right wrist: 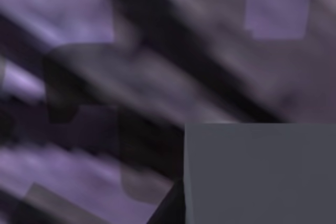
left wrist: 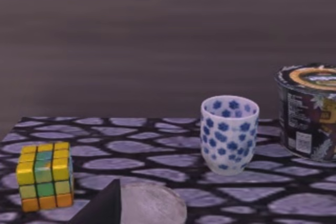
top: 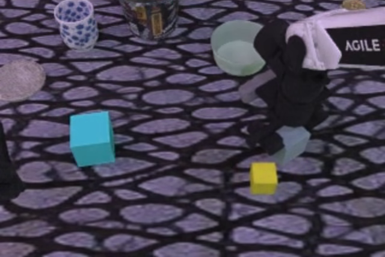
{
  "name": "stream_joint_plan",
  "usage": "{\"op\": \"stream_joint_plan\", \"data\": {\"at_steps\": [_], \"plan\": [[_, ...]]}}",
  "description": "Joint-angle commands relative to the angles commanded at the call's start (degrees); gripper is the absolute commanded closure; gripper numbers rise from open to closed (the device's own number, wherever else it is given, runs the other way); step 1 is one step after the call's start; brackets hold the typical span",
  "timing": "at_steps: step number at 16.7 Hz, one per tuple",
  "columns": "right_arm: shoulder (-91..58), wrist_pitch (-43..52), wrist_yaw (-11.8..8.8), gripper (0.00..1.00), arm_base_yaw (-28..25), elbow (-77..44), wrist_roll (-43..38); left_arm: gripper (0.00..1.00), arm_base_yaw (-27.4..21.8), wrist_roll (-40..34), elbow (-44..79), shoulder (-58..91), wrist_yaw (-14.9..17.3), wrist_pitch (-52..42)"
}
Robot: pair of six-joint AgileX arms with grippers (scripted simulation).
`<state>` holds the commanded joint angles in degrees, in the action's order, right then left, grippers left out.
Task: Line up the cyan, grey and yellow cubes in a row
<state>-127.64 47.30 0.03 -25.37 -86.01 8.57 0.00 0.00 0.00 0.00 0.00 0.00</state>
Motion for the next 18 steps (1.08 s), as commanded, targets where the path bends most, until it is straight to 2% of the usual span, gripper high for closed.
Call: {"op": "stream_joint_plan", "data": {"at_steps": [3,8,14,18], "plan": [[0.91,2.40,0.01,1.00,0.00,-1.74,-0.11,0.00,0.00,0.00,0.00,0.00,0.00,0.00],[5.04,12.60,-0.04,1.00,-0.52,-7.21,0.15,0.00,0.00,0.00,0.00,0.00,0.00,0.00],[5.44,13.29,-0.08,1.00,-0.30,-7.65,-0.08,0.00,0.00,0.00,0.00,0.00,0.00,0.00],[4.96,14.13,0.06,1.00,-2.40,-8.81,-6.32,0.00,0.00,0.00,0.00,0.00,0.00,0.00]]}}
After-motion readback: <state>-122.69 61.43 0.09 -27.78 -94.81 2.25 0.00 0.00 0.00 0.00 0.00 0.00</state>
